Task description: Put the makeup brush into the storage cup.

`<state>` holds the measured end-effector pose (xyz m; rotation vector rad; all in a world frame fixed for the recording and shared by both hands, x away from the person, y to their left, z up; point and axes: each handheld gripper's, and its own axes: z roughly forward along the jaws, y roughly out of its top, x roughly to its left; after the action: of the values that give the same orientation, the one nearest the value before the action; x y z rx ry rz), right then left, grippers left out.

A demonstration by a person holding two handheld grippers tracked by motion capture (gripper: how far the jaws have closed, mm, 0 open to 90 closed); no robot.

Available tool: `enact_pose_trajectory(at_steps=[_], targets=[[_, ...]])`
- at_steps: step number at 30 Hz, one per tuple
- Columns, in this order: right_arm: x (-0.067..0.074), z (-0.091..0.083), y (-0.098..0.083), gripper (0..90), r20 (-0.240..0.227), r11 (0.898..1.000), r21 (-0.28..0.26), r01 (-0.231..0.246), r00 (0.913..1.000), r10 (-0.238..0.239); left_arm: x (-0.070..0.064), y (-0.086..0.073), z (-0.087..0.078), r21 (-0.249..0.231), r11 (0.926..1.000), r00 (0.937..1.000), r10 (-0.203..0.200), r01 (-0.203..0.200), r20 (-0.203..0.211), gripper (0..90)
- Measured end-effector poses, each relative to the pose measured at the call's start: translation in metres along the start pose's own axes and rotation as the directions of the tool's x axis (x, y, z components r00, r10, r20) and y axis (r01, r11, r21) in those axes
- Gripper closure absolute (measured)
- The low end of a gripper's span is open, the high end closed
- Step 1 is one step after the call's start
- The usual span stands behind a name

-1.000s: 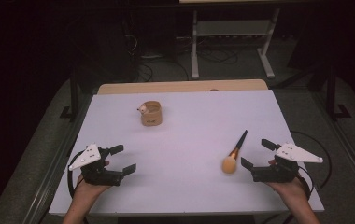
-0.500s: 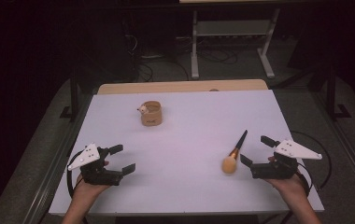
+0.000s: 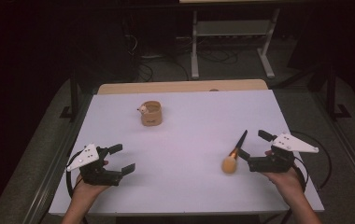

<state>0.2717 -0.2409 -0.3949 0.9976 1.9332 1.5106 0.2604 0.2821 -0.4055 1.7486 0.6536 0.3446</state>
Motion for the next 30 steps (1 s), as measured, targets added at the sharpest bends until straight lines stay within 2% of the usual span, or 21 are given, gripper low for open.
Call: enact_pose_trajectory(at_steps=[7, 24, 29, 30], targets=[[-0.003, 0.008, 0.006, 0.0, 0.002, 1.0, 0.001, 0.008, 1.0, -0.008, 0.0, 0.001, 0.001, -0.022, 0.9997, 0.9997, -0.013, 0.014, 0.018, 10.0], [-0.01, 0.021, 0.016, 0.0, -0.009, 1.0, 0.006, 0.02, 0.9998, -0.02, 0.001, 0.0, -0.001, -0.02, 0.9997, 0.9998, -0.017, 0.017, 0.007, 10.0], [-0.013, 0.025, 0.019, 0.0, -0.016, 1.0, 0.008, -0.003, 0.9999, 0.003, 0.001, 0.0, -0.001, -0.018, 0.9997, 0.9998, -0.019, 0.019, 0.008, 10.0], [-0.014, 0.026, 0.02, 0.0, -0.016, 1.0, 0.001, 0.005, 0.9999, -0.005, 0.001, 0.0, -0.001, -0.02, 0.9996, 0.9998, -0.02, 0.02, 0.008, 10.0]])
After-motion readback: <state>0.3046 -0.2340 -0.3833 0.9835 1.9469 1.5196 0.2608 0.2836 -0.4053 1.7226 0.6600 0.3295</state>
